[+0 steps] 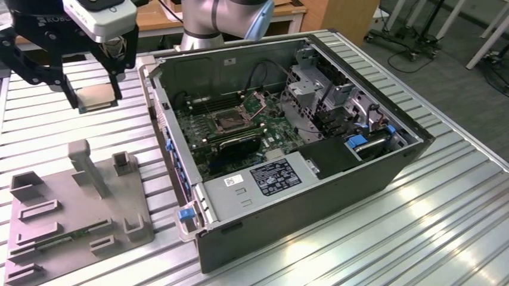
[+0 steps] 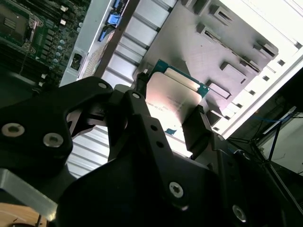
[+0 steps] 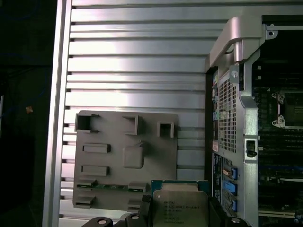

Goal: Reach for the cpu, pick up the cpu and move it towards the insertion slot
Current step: 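Pick up the cpu and move it towards the insertion slot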

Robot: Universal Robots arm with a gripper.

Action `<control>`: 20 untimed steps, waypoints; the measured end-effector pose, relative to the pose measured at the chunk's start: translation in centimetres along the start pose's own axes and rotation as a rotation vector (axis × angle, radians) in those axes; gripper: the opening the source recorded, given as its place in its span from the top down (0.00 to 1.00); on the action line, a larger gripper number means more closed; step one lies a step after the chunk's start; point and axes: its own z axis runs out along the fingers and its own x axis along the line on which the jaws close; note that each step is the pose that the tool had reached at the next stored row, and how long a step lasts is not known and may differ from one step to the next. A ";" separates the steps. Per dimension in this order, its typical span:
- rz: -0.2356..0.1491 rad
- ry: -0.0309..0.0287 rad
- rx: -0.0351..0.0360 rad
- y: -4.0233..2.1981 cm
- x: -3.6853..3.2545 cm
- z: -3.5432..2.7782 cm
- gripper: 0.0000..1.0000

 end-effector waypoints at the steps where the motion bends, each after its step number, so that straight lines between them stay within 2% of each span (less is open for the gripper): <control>1: 0.000 0.0000 0.0000 -0.01 -0.22 0.00 0.45; 7: 0.000 0.0000 0.0000 -0.03 -1.42 0.02 0.45; 20: 0.000 0.0000 0.0000 -0.08 -3.32 0.04 0.45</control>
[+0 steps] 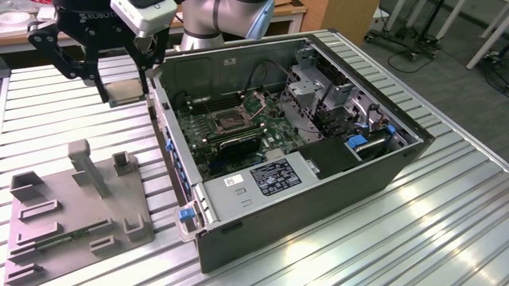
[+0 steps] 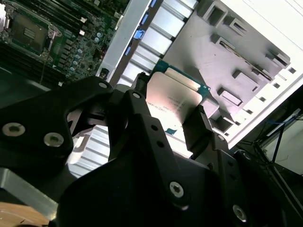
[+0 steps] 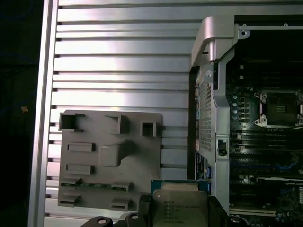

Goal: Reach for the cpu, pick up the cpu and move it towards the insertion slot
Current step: 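Pick up the cpu and move it towards the insertion slot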

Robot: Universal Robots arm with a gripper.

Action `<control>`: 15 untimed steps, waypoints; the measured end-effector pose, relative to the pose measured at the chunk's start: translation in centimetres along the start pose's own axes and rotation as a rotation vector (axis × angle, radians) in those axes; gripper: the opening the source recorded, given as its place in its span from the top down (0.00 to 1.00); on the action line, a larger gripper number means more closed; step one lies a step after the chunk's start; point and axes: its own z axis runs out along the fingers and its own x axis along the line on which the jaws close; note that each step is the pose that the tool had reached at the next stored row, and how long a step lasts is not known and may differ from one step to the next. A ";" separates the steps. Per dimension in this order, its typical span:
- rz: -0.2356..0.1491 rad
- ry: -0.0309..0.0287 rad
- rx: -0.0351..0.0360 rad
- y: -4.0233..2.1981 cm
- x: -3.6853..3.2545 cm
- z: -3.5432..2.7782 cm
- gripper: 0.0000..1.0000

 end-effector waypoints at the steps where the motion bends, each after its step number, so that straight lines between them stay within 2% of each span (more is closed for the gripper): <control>1: 0.000 0.0001 0.0000 0.00 -0.15 0.00 0.45; 15: 0.000 0.0001 0.0001 -0.06 -2.53 0.02 0.45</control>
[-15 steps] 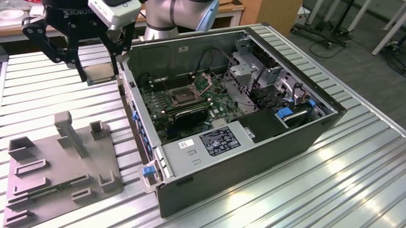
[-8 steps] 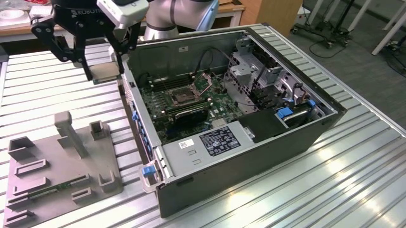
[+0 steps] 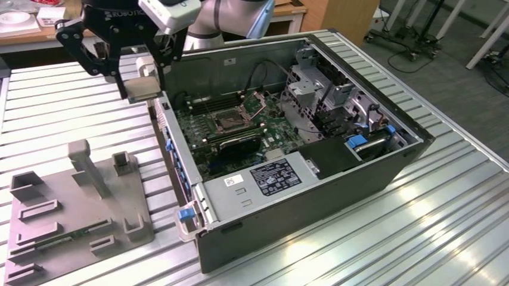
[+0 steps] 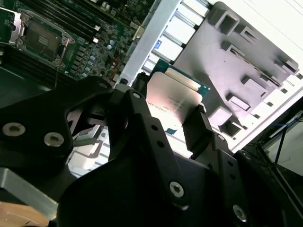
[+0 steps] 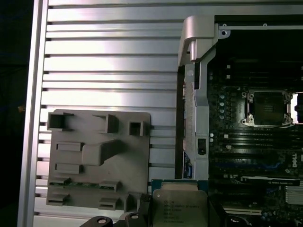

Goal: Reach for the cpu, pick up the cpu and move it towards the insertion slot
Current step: 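Pick up the cpu and move it towards the insertion slot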

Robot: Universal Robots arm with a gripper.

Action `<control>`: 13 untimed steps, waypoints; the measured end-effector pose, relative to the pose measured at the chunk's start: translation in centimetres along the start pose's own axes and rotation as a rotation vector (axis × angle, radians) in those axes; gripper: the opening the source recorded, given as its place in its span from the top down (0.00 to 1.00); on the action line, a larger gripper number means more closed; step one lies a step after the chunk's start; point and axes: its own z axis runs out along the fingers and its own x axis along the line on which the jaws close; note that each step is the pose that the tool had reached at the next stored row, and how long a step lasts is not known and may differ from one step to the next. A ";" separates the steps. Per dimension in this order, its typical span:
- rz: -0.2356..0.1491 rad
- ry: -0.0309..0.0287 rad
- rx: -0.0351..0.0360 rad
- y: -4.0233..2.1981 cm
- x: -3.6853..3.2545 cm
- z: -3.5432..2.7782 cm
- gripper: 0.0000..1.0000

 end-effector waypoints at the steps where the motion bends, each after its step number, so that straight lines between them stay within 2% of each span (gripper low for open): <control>1: 0.000 -0.0001 -0.0001 0.00 -0.20 0.00 0.45; 13: 0.000 0.0000 0.0000 -0.05 -2.58 0.03 0.45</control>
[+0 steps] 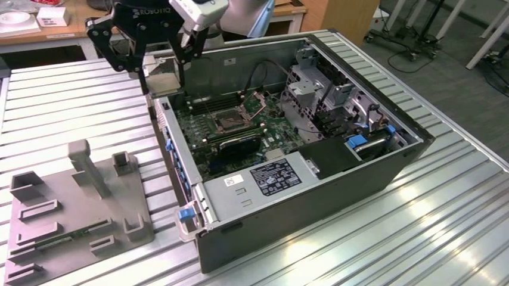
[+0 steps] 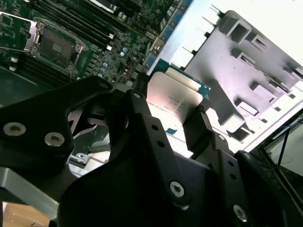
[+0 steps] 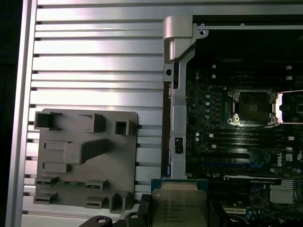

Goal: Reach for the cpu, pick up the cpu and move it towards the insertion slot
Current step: 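Pick up the cpu and move it towards the insertion slot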

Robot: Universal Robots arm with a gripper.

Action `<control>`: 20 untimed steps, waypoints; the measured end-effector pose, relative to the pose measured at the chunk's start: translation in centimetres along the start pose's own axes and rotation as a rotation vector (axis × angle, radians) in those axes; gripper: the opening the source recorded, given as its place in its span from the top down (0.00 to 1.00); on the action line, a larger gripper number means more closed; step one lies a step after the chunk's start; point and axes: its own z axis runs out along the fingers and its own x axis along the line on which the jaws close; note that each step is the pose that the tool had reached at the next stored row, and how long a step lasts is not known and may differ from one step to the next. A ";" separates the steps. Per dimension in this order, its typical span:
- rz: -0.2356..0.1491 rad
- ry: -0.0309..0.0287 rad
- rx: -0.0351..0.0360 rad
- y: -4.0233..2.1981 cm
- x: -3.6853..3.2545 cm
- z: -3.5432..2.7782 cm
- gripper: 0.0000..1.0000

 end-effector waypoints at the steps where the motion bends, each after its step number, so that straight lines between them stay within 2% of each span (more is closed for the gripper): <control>1: 0.000 0.0000 0.0000 0.00 -0.21 0.00 0.45; 20: 0.000 0.0000 0.0001 -0.08 -3.82 0.03 0.45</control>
